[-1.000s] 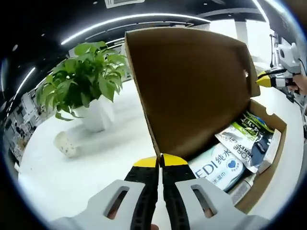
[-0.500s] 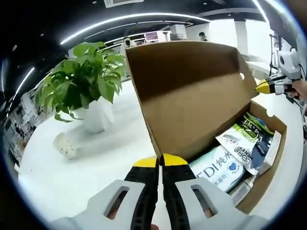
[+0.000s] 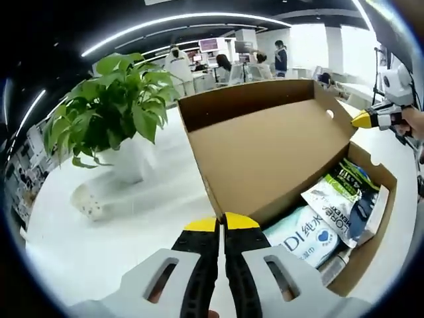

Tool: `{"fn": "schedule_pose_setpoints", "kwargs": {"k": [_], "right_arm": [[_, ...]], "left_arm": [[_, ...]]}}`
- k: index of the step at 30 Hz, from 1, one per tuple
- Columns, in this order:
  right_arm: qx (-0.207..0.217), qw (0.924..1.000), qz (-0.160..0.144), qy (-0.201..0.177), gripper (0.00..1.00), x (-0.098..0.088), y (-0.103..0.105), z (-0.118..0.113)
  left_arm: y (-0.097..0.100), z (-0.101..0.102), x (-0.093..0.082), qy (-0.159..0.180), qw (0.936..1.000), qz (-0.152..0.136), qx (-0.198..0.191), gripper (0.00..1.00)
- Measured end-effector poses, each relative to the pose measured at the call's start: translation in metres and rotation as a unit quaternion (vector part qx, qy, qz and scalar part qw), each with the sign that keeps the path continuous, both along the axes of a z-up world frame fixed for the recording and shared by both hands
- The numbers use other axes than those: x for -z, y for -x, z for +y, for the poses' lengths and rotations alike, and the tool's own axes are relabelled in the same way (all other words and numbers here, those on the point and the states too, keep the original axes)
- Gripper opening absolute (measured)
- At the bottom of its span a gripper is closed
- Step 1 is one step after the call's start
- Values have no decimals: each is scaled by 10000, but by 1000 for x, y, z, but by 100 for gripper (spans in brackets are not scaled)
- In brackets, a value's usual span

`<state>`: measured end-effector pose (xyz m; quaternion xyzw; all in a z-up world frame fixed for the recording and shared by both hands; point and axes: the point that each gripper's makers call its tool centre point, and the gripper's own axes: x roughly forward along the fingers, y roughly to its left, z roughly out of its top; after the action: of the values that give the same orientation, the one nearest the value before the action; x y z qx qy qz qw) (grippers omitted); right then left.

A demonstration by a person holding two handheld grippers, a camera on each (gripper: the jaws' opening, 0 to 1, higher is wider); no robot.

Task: Operate the shoe box by opening the lid, removing the specified soft item, and placing it in the target area until the item is outside and the box remains undamaged.

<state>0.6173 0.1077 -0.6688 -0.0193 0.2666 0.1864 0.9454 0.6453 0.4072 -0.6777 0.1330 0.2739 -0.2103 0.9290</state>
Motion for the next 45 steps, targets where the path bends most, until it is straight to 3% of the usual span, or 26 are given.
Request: {"fn": "schedule_pose_setpoints", "kwargs": {"k": [3,29,38,45], "right_arm": [[92,9998,118,-135,0,2,-4,-2],[81,9995,317,14,0,20,-14,-3],[6,9995,285,109,0,21,-13,-3],[-228,9988,91,422,0,16,-10,-2]], "left_arm": [[-3,0,1,30,10000,46,-37,0],[-16,-3,11,163,9989,305,-322,1],[-16,-4,11,285,9977,414,-464,1],[-11,-5,7,158,9986,310,-387,3]]}}
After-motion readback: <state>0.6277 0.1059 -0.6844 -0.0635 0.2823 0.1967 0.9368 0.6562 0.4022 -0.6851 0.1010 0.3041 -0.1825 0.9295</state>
